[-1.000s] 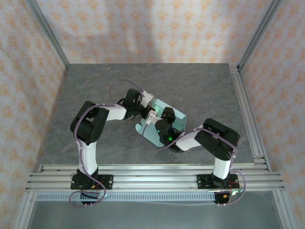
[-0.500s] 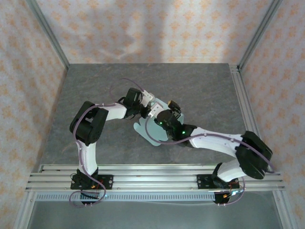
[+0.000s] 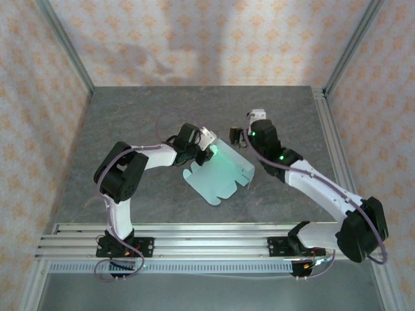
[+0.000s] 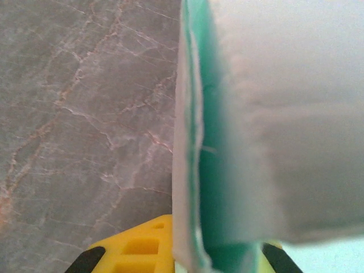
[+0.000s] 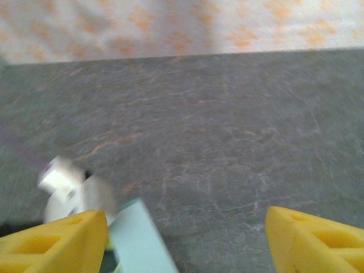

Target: Fold the paper box

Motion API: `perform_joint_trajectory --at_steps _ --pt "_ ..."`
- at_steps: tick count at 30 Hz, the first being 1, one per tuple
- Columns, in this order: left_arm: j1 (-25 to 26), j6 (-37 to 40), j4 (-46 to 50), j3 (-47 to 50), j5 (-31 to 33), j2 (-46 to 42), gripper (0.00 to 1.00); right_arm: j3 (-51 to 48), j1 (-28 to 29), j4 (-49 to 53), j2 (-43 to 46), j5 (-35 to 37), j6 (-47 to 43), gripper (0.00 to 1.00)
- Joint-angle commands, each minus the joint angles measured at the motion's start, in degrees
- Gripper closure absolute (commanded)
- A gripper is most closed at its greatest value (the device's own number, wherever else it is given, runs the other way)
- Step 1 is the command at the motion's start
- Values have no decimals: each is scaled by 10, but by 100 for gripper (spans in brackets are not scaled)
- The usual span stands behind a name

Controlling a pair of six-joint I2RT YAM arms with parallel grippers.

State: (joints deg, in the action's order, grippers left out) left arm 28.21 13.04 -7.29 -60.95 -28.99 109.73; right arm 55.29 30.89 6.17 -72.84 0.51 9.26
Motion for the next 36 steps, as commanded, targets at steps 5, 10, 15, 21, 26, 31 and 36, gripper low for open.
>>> perform_joint_trajectory --at_steps 5,10,15,21,26,31,36 --pt "9 13 -10 20 1 -21 88 110 -62 134 -167 -203 117 28" --pt "9 1 -26 30 -7 -15 88 134 -65 108 -247 -331 142 29" --pt "9 -1 -24 29 -11 -9 88 138 -68 96 -286 -366 157 34" --pt "9 -1 -30 29 -15 -7 87 139 -68 118 -311 -360 150 38" --pt "9 -5 -32 29 -14 -7 87 84 -74 34 -277 -395 168 38" --pt "9 -10 -32 29 -16 -7 87 19 -92 -74 -238 -444 212 32" --pt "9 -5 -23 24 -16 -7 87 -9 -92 -107 -230 -469 218 31"
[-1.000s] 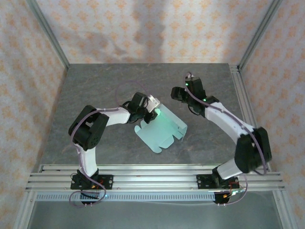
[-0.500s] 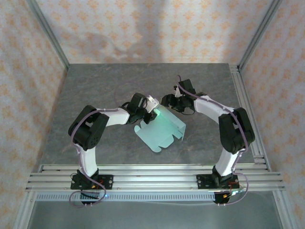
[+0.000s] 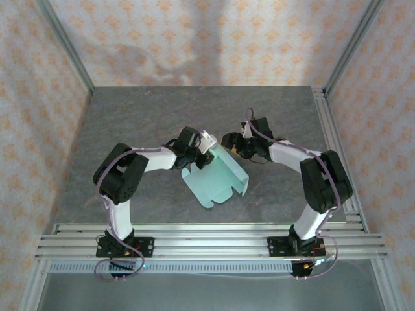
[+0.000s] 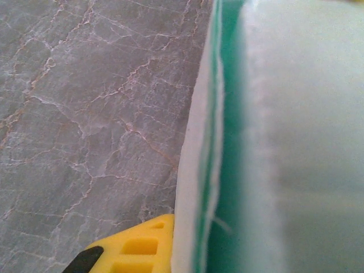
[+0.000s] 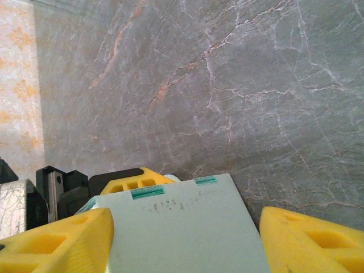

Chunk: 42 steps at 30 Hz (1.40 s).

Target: Fold the paper box

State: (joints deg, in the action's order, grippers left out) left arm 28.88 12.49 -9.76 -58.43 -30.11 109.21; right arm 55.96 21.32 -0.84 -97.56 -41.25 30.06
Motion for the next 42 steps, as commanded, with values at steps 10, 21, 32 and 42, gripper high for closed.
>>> perform_joint_trajectory --at_steps 10,21,32,42 --pt "2 0 6 -1 -3 -1 87 -56 -15 -88 59 -20 21 25" --pt "2 -2 -11 9 4 -5 87 -43 -15 -45 21 -61 0 28" --pt "2 -24 -47 15 12 -2 75 -17 -13 71 -7 -28 -72 33" --pt "2 -51 -100 24 37 -1 71 -4 -13 90 -15 -31 -77 34"
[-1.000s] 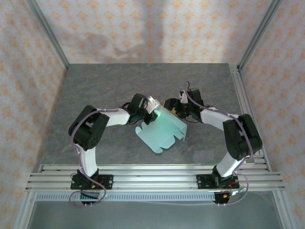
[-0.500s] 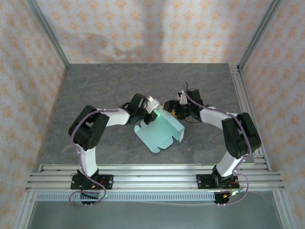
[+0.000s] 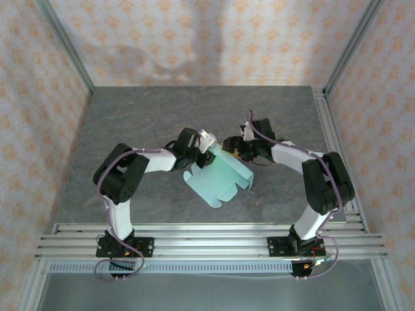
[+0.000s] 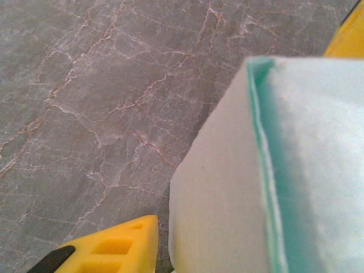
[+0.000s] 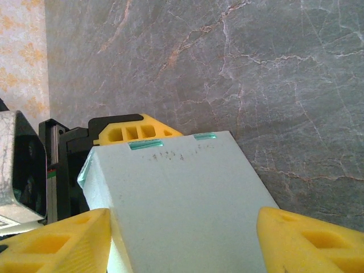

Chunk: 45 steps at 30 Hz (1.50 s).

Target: Fold the paper box

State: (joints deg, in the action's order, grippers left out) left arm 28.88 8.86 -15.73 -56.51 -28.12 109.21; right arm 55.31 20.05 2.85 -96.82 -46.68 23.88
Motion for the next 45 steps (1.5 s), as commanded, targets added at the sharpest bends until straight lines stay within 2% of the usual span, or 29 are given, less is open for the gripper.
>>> perform_joint_trajectory --at_steps 1,5,16,24,34,42,45 --pt "2 -19 -44 3 14 -1 72 5 0 52 -23 20 -12 34" --pt "2 -33 -49 -3 3 22 77 7 -1 44 -27 12 -3 34" --pt "2 -35 -40 -2 -8 18 100 6 -1 20 -5 16 10 31" --pt "0 -45 -48 2 -29 9 99 0 -2 -6 26 30 18 31" --pt "2 -49 -67 8 -18 27 95 -23 -1 -31 -9 11 35 31" --pt "0 -38 -123 48 -45 -15 99 -27 -5 -67 53 15 58 31" --pt "-1 -46 -139 53 -74 -30 100 -31 -11 -82 91 50 78 31"
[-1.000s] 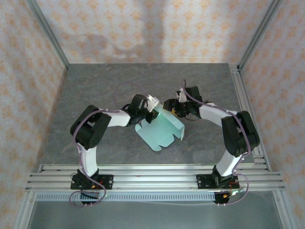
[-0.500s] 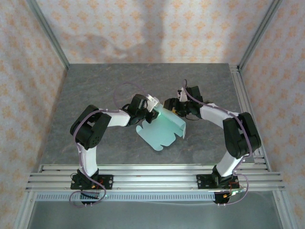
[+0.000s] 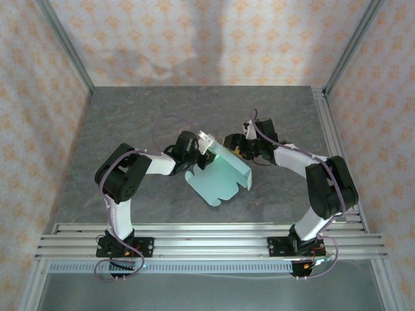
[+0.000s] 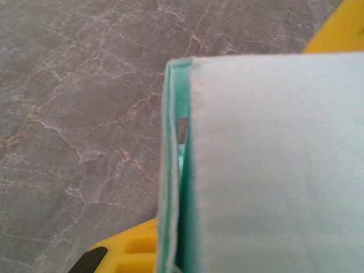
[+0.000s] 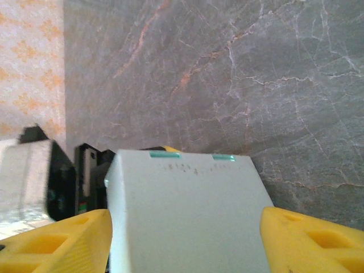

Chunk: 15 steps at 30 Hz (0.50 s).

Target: Fold the paper box

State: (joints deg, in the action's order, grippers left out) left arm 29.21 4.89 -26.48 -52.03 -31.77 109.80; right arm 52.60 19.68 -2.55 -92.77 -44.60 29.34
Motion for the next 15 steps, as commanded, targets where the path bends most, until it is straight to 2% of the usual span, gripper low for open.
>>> perform_joint_trajectory --at_steps 1,3,7,15 --pt "-5 -6 -31 7 -48 -40 100 -5 -10 -29 61 44 31 31" --pt "-6 -9 -27 0 -72 -47 100 -5 -18 -24 75 63 42 32" --pt "-6 -24 -40 -7 -110 -59 100 9 -20 7 69 54 36 33" --pt "-8 -83 -81 -17 -118 -70 100 -16 -20 -35 53 -13 59 53"
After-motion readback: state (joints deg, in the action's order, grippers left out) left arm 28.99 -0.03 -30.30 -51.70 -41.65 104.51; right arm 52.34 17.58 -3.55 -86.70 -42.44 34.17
